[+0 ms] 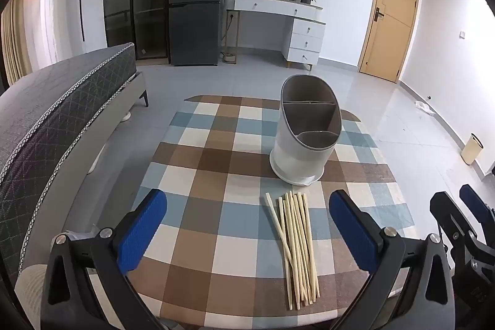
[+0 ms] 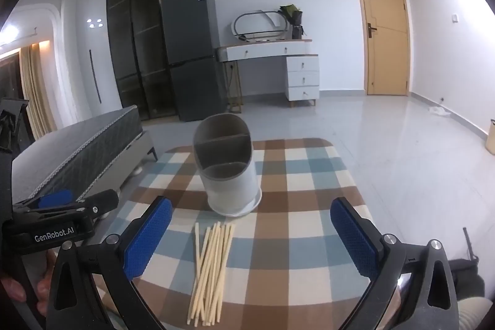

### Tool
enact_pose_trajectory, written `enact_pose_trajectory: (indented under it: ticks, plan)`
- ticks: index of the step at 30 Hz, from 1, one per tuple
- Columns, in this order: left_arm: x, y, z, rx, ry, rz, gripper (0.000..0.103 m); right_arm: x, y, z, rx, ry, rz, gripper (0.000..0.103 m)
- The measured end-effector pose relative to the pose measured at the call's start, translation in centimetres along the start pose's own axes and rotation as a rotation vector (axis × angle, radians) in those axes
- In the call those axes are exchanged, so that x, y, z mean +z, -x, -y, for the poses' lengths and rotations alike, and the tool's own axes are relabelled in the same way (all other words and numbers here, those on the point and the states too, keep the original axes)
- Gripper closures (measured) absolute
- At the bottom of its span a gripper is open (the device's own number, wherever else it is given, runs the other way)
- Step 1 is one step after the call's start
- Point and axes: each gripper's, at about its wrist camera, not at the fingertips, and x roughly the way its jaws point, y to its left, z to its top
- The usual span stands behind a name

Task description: Organize utensils

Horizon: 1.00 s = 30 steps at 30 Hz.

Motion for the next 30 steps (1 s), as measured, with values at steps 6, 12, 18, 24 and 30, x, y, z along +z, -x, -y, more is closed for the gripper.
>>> enact_pose_trajectory:
  ticks: [6, 12, 18, 24, 30]
  plan:
    - [-0.1, 0.1, 0.1, 0.004, 0.004, -0.009, 0.001, 0.0, 0.1, 0.0, -0.006, -0.002, 0.003, 0.000]
    - [-0.1, -0.2, 0.0, 0.002, 0.012, -0.020, 0.001, 0.0, 0.2, 0.0, -0.009, -0.004, 0.004, 0.000]
    - [0.0, -0.5, 0.0, -0.002, 0.014, -0.018, 0.001, 0.0, 0.0, 0.0, -0.017, 0.004, 0.000, 0.000]
    - [-0.1, -0.6, 0.0, 0.007, -0.003, 0.004, 0.001, 0.1, -0.1, 0.5, -0.022, -0.017, -0.010, 0.000]
    - [0.0, -0.9, 0.2, 0.005, -0.003, -0.002, 0.001, 0.1, -0.4, 0.5, -0.025, -0.011, -0.017, 0.000]
